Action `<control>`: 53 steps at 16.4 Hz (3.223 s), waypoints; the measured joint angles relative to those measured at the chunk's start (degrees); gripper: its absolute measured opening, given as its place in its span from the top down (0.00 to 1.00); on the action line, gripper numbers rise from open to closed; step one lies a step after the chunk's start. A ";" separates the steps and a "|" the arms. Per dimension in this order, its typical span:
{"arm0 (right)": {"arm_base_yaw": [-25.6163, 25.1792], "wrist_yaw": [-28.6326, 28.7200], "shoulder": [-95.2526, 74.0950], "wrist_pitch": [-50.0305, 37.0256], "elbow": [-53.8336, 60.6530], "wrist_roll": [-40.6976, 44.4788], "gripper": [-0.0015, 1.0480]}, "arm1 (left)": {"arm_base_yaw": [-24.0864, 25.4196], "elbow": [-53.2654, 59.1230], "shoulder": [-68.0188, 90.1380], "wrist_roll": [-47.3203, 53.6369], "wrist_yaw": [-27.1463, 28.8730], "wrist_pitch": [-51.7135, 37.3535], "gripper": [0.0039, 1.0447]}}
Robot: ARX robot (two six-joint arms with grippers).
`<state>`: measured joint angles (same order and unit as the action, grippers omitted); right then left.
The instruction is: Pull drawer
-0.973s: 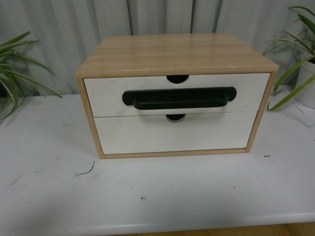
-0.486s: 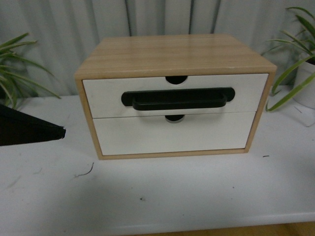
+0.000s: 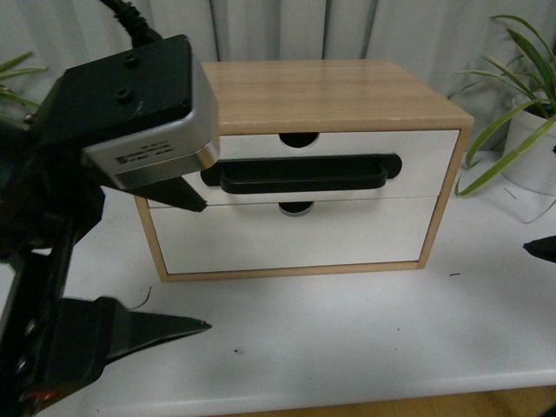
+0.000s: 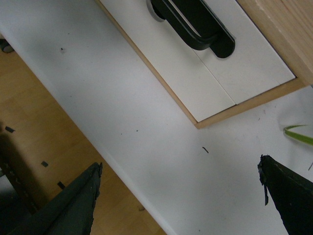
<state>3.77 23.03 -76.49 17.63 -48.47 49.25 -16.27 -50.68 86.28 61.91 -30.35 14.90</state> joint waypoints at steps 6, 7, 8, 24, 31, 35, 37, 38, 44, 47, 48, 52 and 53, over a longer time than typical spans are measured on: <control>2.05 4.68 -10.80 6.93 -10.99 7.13 0.06 | -0.76 -14.73 12.52 1.55 2.32 3.87 0.06; 2.75 5.14 -11.52 7.63 -11.74 7.45 0.06 | -0.76 -15.39 13.33 1.53 2.54 3.52 0.06; 3.56 5.57 -12.44 8.15 -12.59 7.87 0.06 | -0.76 -16.28 14.01 1.55 2.56 4.13 0.06; 7.34 6.86 -25.18 7.96 -24.76 6.69 0.06 | -2.32 -23.34 22.80 4.39 9.09 4.15 0.06; 8.52 6.56 -31.08 9.14 -29.46 6.51 0.06 | -1.77 -23.67 23.34 7.02 9.11 5.70 0.06; 9.05 6.14 -34.84 9.33 -32.37 6.38 0.06 | -1.62 -23.80 23.32 7.61 8.48 6.36 0.06; 9.01 5.92 -36.24 9.57 -33.31 6.27 0.06 | -1.64 -23.80 23.28 7.58 8.48 6.32 0.06; 9.01 5.97 -36.72 9.97 -33.90 6.05 0.06 | -1.64 -23.80 23.28 7.58 8.48 6.27 0.06; 9.53 5.42 -37.94 14.53 -36.54 8.17 0.06 | -1.86 -24.00 23.28 9.11 9.38 6.93 0.06; 11.30 1.66 -37.97 16.87 -36.00 15.17 0.06 | -2.03 -24.00 23.28 10.14 9.81 6.93 0.06; 12.02 -0.96 -38.21 16.76 -35.56 17.68 0.06 | -2.05 -24.00 23.28 10.23 9.81 6.95 0.06; 12.22 -1.77 -38.07 20.39 -35.67 23.08 0.06 | -1.90 -24.50 23.15 12.11 9.27 10.14 0.06; 12.17 -1.16 -37.42 22.29 -35.43 23.63 0.06 | -1.90 -24.61 22.62 13.35 8.79 12.66 0.06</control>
<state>15.94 21.87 -113.91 39.92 -83.90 72.88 -18.17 -75.29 108.90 75.26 -21.56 27.55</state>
